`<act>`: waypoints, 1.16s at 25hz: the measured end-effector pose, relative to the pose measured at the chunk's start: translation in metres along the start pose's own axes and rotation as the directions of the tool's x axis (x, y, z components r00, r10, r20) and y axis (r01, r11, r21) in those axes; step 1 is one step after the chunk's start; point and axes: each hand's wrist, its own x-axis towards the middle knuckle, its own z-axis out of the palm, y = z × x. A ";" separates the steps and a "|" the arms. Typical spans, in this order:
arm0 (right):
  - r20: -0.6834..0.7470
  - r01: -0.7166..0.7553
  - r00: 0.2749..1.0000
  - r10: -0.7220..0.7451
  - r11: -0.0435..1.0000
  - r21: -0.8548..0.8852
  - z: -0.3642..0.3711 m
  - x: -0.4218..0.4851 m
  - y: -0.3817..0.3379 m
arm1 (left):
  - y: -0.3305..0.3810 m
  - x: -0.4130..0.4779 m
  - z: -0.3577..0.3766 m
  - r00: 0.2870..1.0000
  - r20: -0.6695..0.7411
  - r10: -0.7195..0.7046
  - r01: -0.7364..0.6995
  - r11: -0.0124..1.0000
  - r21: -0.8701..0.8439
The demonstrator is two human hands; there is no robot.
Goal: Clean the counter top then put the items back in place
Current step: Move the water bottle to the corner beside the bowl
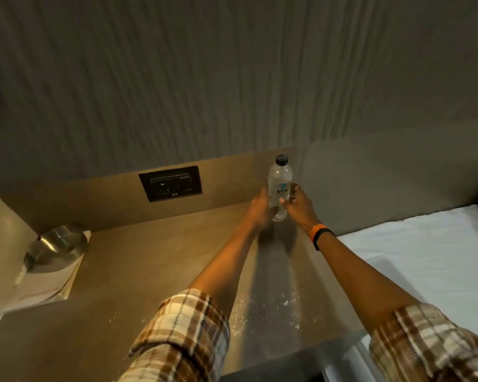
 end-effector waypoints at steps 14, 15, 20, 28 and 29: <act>0.428 0.171 0.884 -0.188 0.982 0.079 0.209 -0.109 -0.114 | -0.107 -0.192 -0.190 0.851 -0.451 -0.269 0.256 0.962 -0.092; 0.445 0.180 0.874 -0.193 0.981 0.071 0.229 -0.117 -0.125 | -0.121 -0.201 -0.206 0.832 -0.468 -0.298 0.289 0.953 -0.094; 0.432 0.180 0.882 -0.187 0.982 0.056 0.302 -0.133 -0.159 | -0.173 -0.216 -0.261 0.798 -0.475 -0.372 0.352 0.926 -0.135; 0.382 0.122 0.918 -0.112 0.993 -0.002 0.364 -0.111 -0.181 | -0.218 -0.194 -0.301 0.825 -0.450 -0.342 0.309 0.940 -0.148; 0.378 0.114 0.920 -0.100 0.993 -0.013 0.367 -0.109 -0.182 | -0.219 -0.193 -0.302 0.816 -0.469 -0.338 0.305 0.941 -0.147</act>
